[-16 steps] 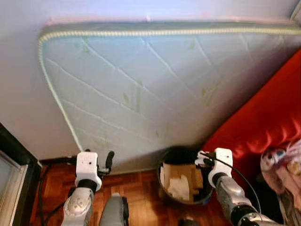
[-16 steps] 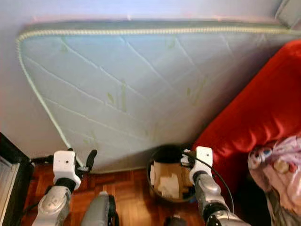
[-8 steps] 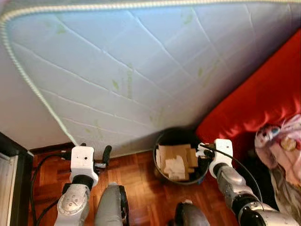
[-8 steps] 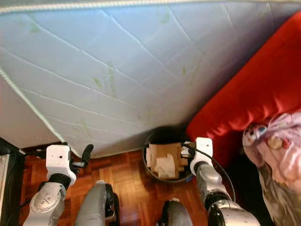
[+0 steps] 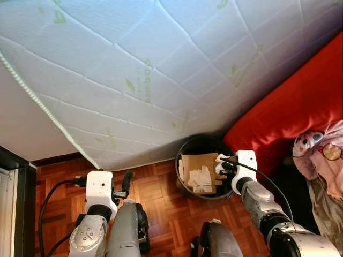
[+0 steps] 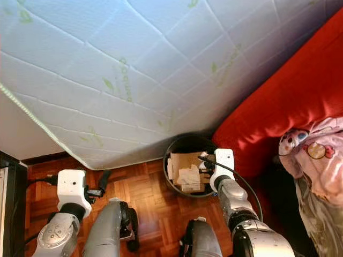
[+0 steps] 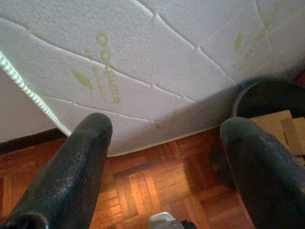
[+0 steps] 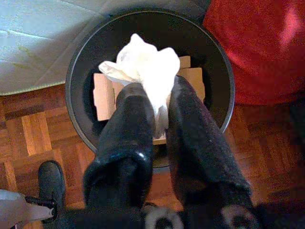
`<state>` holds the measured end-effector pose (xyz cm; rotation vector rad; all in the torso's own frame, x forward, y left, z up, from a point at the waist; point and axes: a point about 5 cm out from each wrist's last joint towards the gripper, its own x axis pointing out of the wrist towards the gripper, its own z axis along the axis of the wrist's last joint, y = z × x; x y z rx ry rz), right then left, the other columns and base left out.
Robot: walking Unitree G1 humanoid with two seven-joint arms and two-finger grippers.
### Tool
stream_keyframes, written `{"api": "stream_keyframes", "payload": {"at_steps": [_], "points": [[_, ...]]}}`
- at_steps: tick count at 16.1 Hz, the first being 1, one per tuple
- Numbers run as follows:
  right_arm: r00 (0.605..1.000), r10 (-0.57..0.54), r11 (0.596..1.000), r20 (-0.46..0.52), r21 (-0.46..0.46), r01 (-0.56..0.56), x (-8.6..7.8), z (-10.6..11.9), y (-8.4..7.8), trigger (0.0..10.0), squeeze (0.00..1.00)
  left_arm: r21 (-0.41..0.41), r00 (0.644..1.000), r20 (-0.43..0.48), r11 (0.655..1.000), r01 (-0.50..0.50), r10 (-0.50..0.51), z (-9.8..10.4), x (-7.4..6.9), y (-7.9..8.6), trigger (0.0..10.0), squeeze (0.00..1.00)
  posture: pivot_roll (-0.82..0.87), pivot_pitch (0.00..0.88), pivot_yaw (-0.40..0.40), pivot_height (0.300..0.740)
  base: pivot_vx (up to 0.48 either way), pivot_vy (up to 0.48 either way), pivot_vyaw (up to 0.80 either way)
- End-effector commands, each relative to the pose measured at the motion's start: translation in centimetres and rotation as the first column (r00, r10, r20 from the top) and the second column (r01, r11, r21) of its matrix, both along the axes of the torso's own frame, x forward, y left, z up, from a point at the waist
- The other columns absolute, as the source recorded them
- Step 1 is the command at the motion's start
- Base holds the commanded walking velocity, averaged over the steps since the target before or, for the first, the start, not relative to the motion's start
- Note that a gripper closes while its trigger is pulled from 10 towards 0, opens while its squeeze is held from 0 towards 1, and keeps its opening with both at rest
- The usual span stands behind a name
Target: Clean up the room
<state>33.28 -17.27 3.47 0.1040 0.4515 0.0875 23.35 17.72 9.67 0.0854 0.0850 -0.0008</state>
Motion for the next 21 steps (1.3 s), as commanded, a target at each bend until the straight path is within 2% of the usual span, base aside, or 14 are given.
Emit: {"api": "stream_keyframes", "payload": {"at_steps": [1,10,12,13,14,16,18,19,21], "points": [[1.0,-0.005,1.0,-0.025,-0.009,0.005,-0.5,-0.6,-0.4,10.0,1.0,-0.004,1.0,-0.021,1.0,-0.002,0.002,-0.2,-0.5,-0.2,10.0,0.0,0.18,0.367,-0.136,0.652,0.0,0.0,0.0],[1.0,-0.016,0.999,-0.02,-0.031,0.016,-0.5,-0.5,-0.8,10.0,0.98,0.0,0.999,-0.037,1.0,0.003,-0.003,-0.4,-0.7,-0.2,10.0,0.0,0.18,0.373,-0.127,0.652,0.0,0.0,0.0],[0.999,-0.024,0.999,-0.021,-0.045,0.023,-0.4,-0.4,-1.1,10.0,0.95,0.003,0.999,-0.042,1.0,0.007,-0.007,-0.5,-0.8,-0.2,10.0,0.0,0.18,0.374,-0.125,0.652,0.0,0.0,0.0],[0.999,-0.028,0.999,-0.021,-0.047,0.027,-0.4,-0.4,-1.2,10.0,0.89,0.004,0.999,-0.044,1.0,0.008,-0.008,-0.5,-0.8,-0.2,10.0,0.0,0.18,0.373,-0.124,0.652,0.0,0.0,0.0],[1.0,-0.024,0.998,-0.02,-0.062,0.023,-0.3,-0.3,-1.2,10.0,0.0,0.005,0.999,-0.046,1.0,0.007,-0.007,-0.5,-0.7,-0.1,10.0,0.0,0.18,0.372,-0.123,0.652,0.0,0.0,0.0],[1.0,-0.023,0.997,-0.015,-0.076,0.022,-0.3,-0.2,-1.3,10.0,0.0,0.007,0.999,-0.047,1.0,0.007,-0.007,-0.6,-0.7,-0.1,10.0,0.0,0.18,0.371,-0.121,0.652,0.0,0.0,0.0],[1.0,0.007,0.993,-0.017,-0.119,-0.009,-0.2,-0.2,-1.3,10.0,0.0,0.007,0.999,-0.047,1.0,0.007,-0.007,-0.6,-0.6,-0.1,10.0,0.0,0.18,0.369,-0.119,0.652,0.0,0.0,0.0],[0.998,0.055,0.984,-0.025,-0.167,-0.058,-0.4,-0.4,-1.1,10.0,0.0,0.007,0.999,-0.048,1.0,0.01,-0.01,-0.6,-0.6,-0.1,10.0,0.0,0.18,0.368,-0.117,0.652,0.0,0.0,0.0],[1.0,0.014,0.992,-0.017,-0.121,-0.016,-0.7,-0.6,-1.5,10.0,0.0,0.009,0.998,-0.058,1.0,0.012,-0.012,-0.9,-0.5,-0.1,10.0,0.0,0.18,0.36,-0.112,0.652,0.0,0.0,0.0]]}}
